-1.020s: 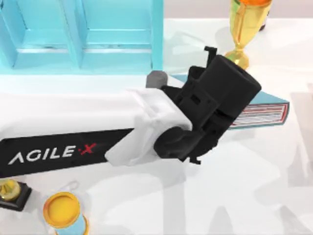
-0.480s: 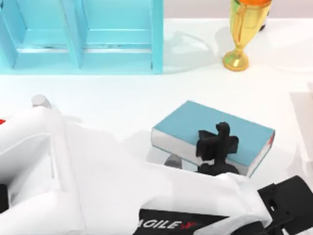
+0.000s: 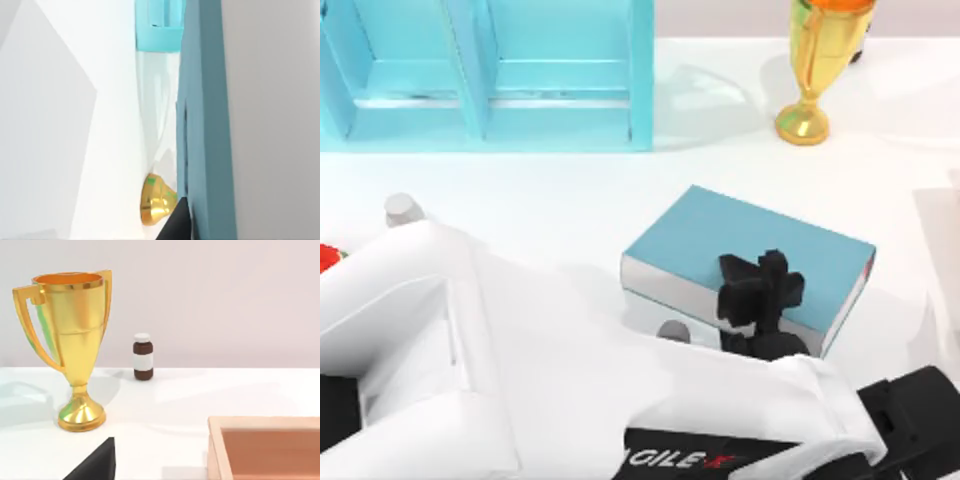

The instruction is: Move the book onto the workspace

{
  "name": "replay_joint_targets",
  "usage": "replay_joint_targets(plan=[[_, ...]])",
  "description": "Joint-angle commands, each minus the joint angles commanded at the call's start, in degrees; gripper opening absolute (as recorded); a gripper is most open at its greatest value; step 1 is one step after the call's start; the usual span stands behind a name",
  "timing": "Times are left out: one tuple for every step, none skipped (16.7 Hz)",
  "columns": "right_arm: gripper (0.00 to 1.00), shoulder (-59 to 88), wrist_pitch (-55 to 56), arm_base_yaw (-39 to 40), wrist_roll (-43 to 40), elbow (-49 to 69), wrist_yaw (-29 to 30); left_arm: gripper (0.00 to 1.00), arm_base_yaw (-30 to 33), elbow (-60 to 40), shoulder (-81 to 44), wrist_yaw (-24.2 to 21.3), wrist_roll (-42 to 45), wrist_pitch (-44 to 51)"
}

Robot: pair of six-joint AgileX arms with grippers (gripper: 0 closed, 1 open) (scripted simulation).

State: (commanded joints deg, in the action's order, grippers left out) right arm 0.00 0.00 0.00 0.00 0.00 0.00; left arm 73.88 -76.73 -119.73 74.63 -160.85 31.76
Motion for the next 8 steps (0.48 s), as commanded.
replay_joint_targets(plan=[[1.00,0.0,0.0,0.0,0.0,0.0,0.0,0.00,0.0,0.3,0.0,-0.3,0.2,-0.1],[1.00,0.0,0.0,0.0,0.0,0.0,0.0,0.00,0.0,0.3,0.0,-0.3,0.1,0.0],[1.00,0.0,0.0,0.0,0.0,0.0,0.0,0.00,0.1,0.1,0.0,-0.2,-0.4,0.6],[1.00,0.0,0.0,0.0,0.0,0.0,0.0,0.00,0.3,-0.2,-0.1,-0.1,-1.1,1.3],[1.00,0.0,0.0,0.0,0.0,0.0,0.0,0.00,0.5,-0.4,-0.2,0.0,-1.9,2.1],[1.00,0.0,0.0,0.0,0.0,0.0,0.0,0.00,0.6,-0.6,-0.2,0.1,-2.5,2.8],[1.00,0.0,0.0,0.0,0.0,0.0,0.0,0.00,0.7,-0.7,-0.2,0.2,-2.7,3.2],[1.00,0.0,0.0,0.0,0.0,0.0,0.0,0.00,0.7,-0.7,-0.2,0.2,-2.8,3.2]])
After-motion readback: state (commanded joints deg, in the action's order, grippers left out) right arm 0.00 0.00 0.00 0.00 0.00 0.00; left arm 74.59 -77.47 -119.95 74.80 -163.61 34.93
